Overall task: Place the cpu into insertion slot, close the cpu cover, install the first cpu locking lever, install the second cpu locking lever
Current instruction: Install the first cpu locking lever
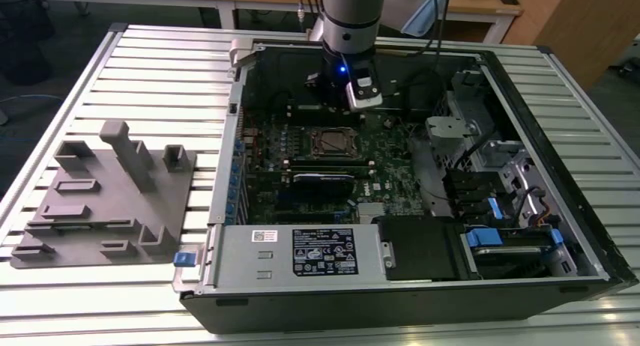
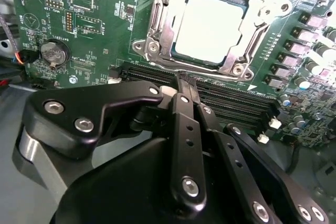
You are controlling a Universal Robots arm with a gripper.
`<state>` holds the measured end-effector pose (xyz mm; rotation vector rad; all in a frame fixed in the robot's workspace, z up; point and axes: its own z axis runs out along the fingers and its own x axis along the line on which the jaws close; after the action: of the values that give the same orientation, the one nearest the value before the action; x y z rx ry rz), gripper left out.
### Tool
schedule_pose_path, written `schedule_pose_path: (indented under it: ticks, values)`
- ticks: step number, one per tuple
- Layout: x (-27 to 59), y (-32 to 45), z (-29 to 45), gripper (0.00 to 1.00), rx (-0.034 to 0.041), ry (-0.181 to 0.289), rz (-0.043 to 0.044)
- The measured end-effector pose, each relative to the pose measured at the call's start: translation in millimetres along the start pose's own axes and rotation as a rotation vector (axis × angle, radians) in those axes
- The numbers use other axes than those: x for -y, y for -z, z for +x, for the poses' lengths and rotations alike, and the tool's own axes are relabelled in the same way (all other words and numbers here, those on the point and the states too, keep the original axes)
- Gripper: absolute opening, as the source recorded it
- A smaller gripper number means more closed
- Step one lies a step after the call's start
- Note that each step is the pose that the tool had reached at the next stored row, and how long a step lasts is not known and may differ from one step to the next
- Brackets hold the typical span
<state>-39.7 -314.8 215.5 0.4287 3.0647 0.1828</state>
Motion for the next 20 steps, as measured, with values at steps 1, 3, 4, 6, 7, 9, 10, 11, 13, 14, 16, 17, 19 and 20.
schedule_pose_path:
  ticks: [1,3,4,6,7,9,10,11,13,14,16,17,19,20]
  values:
    - [0.0,-0.3,0.0,0.11,-0.0003,0.0,-0.0012]
    - [0.2,-0.9,-0.1,0.11,-0.0011,0.001,-0.0035]
    - [0.4,-1.1,-0.1,0.11,-0.0019,0.004,-0.005]
    - [1.3,-1.2,-0.1,0.11,-0.0033,0.012,-0.0077]
    - [1.7,-1.1,0.1,0.11,-0.0039,0.016,-0.008]
    - [2.5,-1.1,0.2,0.11,-0.005,0.027,-0.0074]
    - [2.5,-1.1,0.2,0.11,-0.0052,0.034,-0.0048]
    - [2.7,-1.1,0.2,0.11,-0.0052,0.039,-0.0011]
    - [3.0,-0.9,0.2,0.11,-0.005,0.048,0.0099]
    - [3.1,-1.0,0.2,0.11,-0.0048,0.052,0.0163]
    - [3.5,-1.0,0.1,0.11,-0.0043,0.059,0.0282]
    - [3.8,-0.9,0.0,0.11,-0.0039,0.062,0.0344]
    - [4.6,-0.8,-0.1,0.11,-0.0028,0.068,0.0447]
    - [5.3,-0.6,-0.2,0.11,-0.0022,0.07,0.0487]
